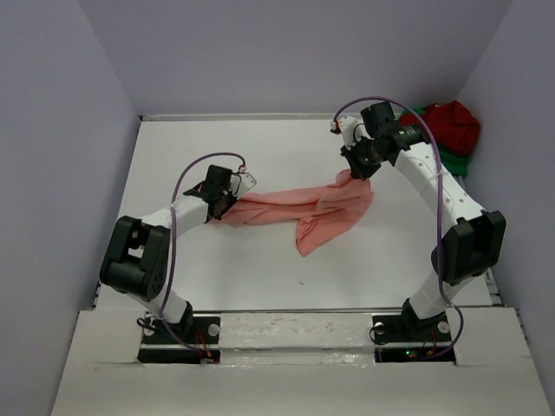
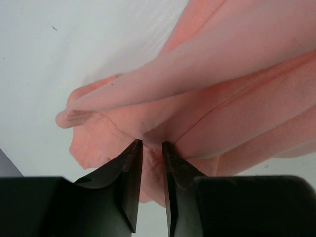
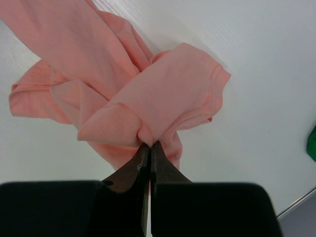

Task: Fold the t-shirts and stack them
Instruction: Flatten out the tshirt

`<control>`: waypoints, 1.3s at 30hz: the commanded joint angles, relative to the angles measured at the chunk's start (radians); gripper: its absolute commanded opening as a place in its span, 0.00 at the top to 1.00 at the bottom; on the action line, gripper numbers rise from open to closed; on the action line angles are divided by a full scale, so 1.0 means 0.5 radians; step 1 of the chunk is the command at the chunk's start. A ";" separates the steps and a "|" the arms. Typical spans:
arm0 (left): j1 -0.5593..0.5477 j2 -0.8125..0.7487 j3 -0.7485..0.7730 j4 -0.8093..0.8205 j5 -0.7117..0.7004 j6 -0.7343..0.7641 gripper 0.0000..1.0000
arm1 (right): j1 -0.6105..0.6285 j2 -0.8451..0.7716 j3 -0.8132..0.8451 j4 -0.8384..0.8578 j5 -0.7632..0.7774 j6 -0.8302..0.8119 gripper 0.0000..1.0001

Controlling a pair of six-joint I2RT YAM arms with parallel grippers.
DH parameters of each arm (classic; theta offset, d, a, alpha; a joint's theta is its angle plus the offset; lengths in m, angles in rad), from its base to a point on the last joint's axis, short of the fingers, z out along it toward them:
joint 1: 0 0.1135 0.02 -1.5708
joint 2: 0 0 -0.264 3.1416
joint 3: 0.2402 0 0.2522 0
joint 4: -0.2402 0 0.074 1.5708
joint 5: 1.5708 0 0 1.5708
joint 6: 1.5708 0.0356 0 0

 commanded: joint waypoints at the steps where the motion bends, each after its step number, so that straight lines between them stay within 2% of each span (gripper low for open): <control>1: 0.014 -0.147 0.109 -0.150 0.033 -0.022 0.65 | -0.011 0.003 0.032 0.015 0.010 -0.002 1.00; 5: 0.014 -0.190 0.155 -0.237 0.079 -0.044 0.55 | -0.011 0.009 0.038 0.009 0.010 0.001 1.00; 9: 0.014 -0.190 0.174 -0.298 0.116 -0.047 0.51 | -0.011 0.015 0.041 0.009 0.010 0.001 1.00; 21: 0.017 -0.015 0.100 -0.255 0.113 -0.010 0.54 | -0.011 -0.003 0.001 0.018 0.035 -0.011 1.00; 29: 0.033 0.071 -0.016 -0.065 0.037 0.058 0.55 | -0.011 -0.003 0.001 0.012 0.035 -0.011 1.00; 34: 0.060 0.105 0.020 -0.043 0.040 0.049 0.59 | -0.011 0.000 -0.011 0.012 0.038 -0.020 1.00; 37: 0.060 0.126 0.054 -0.065 0.036 0.048 0.70 | -0.011 0.015 0.001 0.009 0.038 -0.017 1.00; 39: 0.063 0.123 0.063 -0.074 0.043 0.039 0.82 | -0.011 0.021 0.004 0.003 0.035 -0.017 1.00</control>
